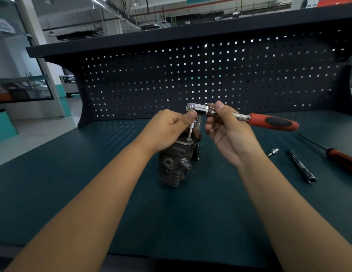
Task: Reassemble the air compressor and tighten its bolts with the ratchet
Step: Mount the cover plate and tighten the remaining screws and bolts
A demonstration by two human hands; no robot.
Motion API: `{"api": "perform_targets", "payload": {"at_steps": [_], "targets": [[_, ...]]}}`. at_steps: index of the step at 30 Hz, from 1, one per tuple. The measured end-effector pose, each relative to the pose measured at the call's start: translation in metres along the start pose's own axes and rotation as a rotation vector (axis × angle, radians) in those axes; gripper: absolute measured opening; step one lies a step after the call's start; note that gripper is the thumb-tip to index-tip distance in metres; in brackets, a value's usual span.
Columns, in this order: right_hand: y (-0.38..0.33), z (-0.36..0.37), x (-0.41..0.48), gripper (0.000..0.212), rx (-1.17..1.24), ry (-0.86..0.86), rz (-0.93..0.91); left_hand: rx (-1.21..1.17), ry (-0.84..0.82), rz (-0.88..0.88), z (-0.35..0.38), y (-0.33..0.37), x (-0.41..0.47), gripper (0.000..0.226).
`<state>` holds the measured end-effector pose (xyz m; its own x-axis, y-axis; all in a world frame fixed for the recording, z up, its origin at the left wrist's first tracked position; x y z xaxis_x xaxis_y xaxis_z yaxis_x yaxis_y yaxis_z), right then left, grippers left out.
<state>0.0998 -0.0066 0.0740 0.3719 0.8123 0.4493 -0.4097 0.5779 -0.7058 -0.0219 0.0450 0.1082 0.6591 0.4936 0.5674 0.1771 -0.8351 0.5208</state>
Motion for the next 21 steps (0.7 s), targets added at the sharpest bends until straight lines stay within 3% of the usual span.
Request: {"api": "perform_targets", "payload": {"at_steps": [2, 6, 11, 16, 21], "targets": [[0.002, 0.000, 0.001, 0.013, 0.015, -0.007, -0.012, 0.028, -0.001, 0.004, 0.000, 0.001, 0.000, 0.059], [0.002, -0.003, 0.003, 0.016, -0.013, -0.038, -0.030, 0.072, -0.021, -0.028, 0.000, -0.003, 0.002, 0.076], [0.002, -0.007, 0.006, 0.024, 0.003, -0.034, 0.017, 0.062, -0.027, -0.015, 0.002, 0.003, -0.001, 0.054], [0.004, -0.002, 0.007, 0.021, 0.038, -0.092, 0.060, 0.103, -0.051, -0.017, 0.002, 0.002, 0.000, 0.067], [0.015, 0.001, 0.019, 0.062, 0.092, -0.029, 0.259, 0.035, -0.050, -0.054, 0.002, -0.004, 0.001, 0.024]]}}
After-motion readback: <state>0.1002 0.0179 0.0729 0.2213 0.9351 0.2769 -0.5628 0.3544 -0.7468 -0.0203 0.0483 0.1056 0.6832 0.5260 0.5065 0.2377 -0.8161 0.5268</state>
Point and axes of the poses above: each hand's wrist, its own x-axis towards the middle knuckle, its own z-axis out of the palm, y = z × x, the point moved 6 cm from there along x, towards the middle knuckle, and after that the axes turned 2 degrees about y, right-handed, at the moved point
